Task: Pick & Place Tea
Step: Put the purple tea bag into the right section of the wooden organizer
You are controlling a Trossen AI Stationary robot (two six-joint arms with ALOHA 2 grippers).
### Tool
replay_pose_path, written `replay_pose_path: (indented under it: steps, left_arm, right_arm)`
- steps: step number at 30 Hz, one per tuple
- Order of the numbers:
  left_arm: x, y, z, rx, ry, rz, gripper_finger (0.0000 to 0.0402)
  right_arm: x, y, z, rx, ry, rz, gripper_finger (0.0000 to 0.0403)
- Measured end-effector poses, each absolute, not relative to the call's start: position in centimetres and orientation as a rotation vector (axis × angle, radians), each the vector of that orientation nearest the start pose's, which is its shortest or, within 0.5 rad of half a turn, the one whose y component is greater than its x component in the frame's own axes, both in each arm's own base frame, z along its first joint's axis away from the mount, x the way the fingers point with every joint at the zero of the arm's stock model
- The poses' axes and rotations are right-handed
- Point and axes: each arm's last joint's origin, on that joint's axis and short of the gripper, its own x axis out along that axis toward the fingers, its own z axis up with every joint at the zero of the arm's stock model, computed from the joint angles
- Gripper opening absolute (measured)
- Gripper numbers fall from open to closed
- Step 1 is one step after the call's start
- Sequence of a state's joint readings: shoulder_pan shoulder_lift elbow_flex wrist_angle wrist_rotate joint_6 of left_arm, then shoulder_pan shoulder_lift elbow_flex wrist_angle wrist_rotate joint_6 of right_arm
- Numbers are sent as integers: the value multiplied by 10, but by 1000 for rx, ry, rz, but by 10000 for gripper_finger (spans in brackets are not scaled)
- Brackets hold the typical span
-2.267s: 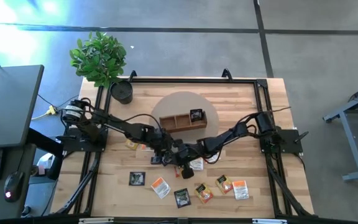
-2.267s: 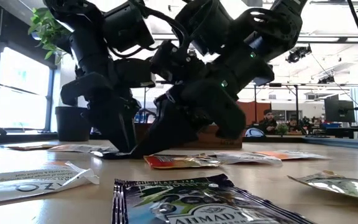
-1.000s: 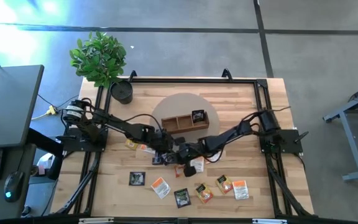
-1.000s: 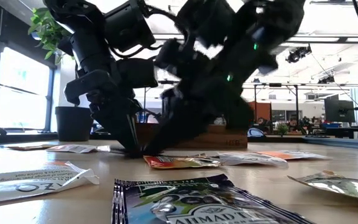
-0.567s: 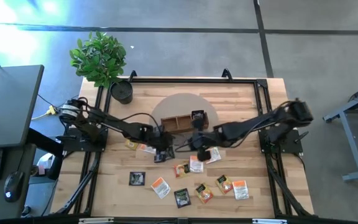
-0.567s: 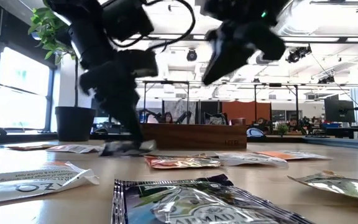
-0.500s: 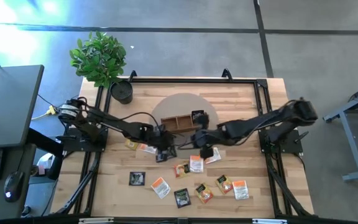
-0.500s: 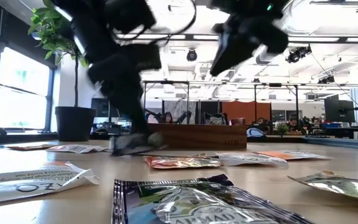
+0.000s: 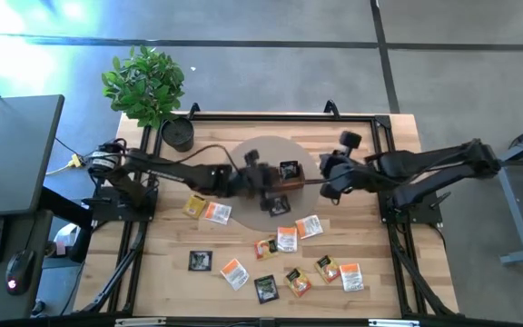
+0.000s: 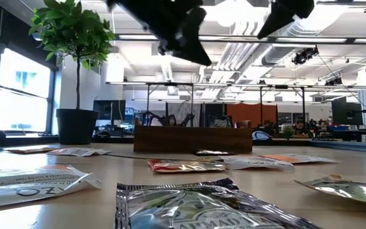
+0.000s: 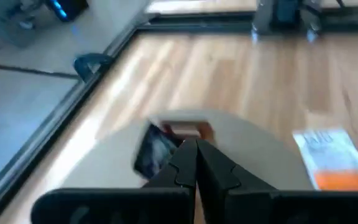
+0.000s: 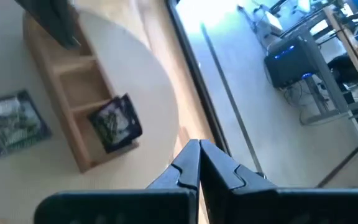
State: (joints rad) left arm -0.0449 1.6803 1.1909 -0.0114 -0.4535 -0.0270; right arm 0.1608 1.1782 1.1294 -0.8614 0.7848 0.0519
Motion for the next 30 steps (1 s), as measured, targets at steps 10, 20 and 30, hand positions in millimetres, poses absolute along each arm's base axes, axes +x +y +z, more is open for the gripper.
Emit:
replay_pose_path:
  steps: [10,20,30]
  left_arm:
    - [387,29,241,-41,513,11,24]
    - [384,-9,187,-11,836,-52,157]
    - [402,-18,143,55,858,42,191]
  right_arm:
    - [214,16,292,-350,840,-516,1]
    - [234,23,230,-172,551,-298,1]
    - [234,22,149,-10,641,-268,1]
